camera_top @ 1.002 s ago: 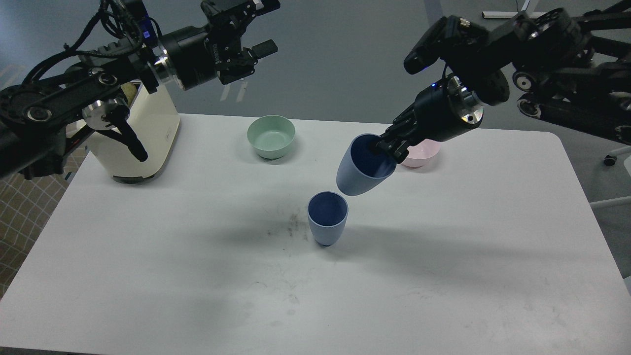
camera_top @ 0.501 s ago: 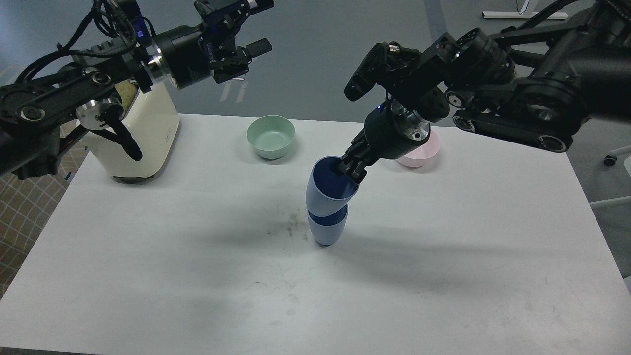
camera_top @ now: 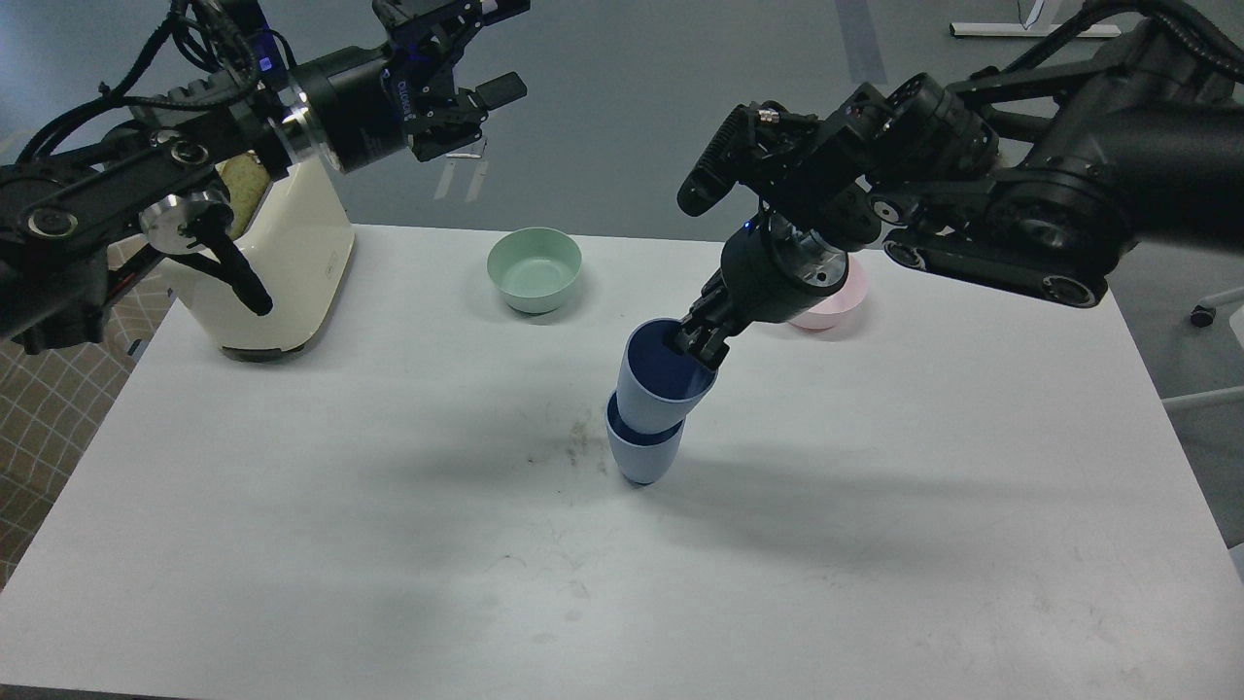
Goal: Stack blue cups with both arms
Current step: 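Lower the held cup into the centered cup with the right gripper, then open the right gripper and raise it away from the stacked cups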
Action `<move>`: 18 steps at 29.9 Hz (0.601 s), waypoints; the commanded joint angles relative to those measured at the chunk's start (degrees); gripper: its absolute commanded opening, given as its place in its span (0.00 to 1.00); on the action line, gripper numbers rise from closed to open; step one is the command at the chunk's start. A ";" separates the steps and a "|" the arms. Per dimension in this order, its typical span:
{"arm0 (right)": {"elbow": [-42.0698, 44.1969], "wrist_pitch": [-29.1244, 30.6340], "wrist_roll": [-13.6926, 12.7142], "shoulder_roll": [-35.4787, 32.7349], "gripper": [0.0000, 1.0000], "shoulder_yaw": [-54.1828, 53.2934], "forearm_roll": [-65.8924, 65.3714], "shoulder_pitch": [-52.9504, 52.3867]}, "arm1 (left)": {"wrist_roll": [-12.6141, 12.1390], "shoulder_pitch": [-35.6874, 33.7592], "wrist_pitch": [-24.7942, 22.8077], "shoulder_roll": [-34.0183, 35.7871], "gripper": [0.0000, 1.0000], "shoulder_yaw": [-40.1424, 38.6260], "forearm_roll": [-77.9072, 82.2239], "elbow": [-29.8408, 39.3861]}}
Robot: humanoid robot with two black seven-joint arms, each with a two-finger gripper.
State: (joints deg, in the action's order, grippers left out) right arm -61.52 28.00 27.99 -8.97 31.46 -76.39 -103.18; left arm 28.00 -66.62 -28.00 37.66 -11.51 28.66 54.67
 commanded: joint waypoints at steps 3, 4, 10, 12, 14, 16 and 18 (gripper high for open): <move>0.08 0.00 0.01 0.00 0.06 0.01 0.19 0.09 | 0.00 0.00 0.00 0.04 0.94 0.00 -0.01 0.00; 0.00 0.00 0.01 0.00 0.10 0.01 0.27 0.09 | 0.00 0.00 0.00 0.04 0.94 0.00 -0.01 0.00; 0.08 0.00 0.01 0.00 0.29 0.62 0.62 0.09 | 0.00 0.00 0.00 0.04 0.94 0.00 -0.01 0.00; 0.08 0.00 0.01 -0.09 0.39 0.71 0.71 0.09 | 0.00 0.00 0.00 0.04 0.94 0.00 -0.01 0.00; 0.26 0.00 0.01 -0.17 0.50 0.71 1.41 0.09 | 0.00 0.00 0.00 0.04 0.94 0.00 -0.01 0.00; 0.35 0.00 0.01 -0.17 0.61 0.62 2.29 0.09 | 0.00 0.00 0.00 0.04 0.94 0.00 -0.01 0.00; 1.74 0.00 0.01 -0.26 0.85 0.45 4.22 -0.35 | 0.00 0.00 0.00 0.04 0.94 0.00 -0.01 0.00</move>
State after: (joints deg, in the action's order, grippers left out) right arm -61.14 28.00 28.00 -9.12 32.15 -74.38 -103.09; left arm 28.00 -66.62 -28.00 37.71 -11.52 28.65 54.67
